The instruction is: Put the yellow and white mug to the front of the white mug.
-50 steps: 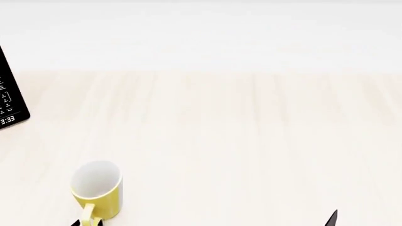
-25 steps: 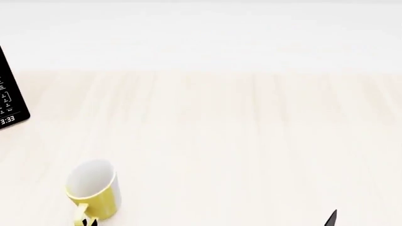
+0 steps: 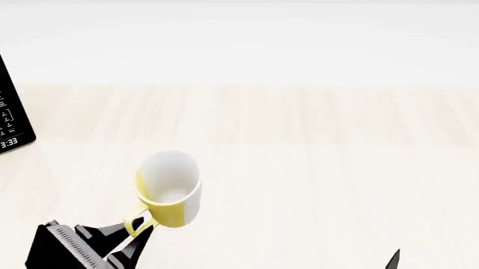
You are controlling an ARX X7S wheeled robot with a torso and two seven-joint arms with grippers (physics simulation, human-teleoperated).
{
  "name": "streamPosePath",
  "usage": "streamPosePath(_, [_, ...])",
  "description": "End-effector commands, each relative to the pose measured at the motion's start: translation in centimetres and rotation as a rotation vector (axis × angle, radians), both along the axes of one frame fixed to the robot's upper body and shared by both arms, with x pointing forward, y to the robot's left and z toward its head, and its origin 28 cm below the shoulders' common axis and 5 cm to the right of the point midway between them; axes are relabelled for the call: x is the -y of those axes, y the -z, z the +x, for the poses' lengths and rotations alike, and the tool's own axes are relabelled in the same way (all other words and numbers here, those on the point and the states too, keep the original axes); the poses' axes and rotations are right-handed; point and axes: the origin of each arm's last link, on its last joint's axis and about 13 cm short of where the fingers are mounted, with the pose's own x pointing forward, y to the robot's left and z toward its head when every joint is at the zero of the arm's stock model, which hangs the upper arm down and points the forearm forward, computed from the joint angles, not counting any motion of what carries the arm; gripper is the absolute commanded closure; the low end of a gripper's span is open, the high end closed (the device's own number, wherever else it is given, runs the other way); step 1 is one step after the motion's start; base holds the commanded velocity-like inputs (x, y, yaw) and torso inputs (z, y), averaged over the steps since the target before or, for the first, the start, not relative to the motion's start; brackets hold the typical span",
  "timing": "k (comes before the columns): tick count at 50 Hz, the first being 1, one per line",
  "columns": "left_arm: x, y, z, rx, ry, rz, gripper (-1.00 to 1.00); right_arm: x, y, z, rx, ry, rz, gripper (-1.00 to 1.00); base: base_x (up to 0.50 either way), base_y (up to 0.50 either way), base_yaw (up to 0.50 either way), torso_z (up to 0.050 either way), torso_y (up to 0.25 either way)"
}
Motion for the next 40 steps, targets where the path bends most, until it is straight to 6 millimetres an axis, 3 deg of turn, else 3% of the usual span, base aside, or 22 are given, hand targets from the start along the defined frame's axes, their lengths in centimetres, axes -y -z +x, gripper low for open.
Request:
streamPosePath(1, [-2.1, -5.1, 3.3, -0.033, 0.245, 0.09, 1.0, 0.0, 0.1, 0.2, -0.007, -0.004, -0.001, -1.0, 0.0, 0.0, 0.0, 0.0, 0.0])
streamPosePath(7, [-1.8, -6.3, 3.5, -0.047, 0.294, 0.046, 1.0, 0.0, 0.2, 0.3, -0.01, -0.006, -0.001, -1.0, 0.0, 0.0, 0.0, 0.0, 0.0])
streamPosePath(27, [-0.2, -6.1, 3.4, -0.022, 0.41, -0.026, 1.0, 0.2, 0.1, 0.1, -0.004, -0.003, 0.007, -1.0, 0.0, 0.0, 0.0, 0.0, 0.0])
streamPosePath(40, [3.6, -6.2, 3.9, 0.021, 0.486, 0.014, 1.0, 0.2, 0.0, 0.0, -0.001, -0.001, 0.008, -1.0, 0.0, 0.0, 0.0, 0.0, 0.001])
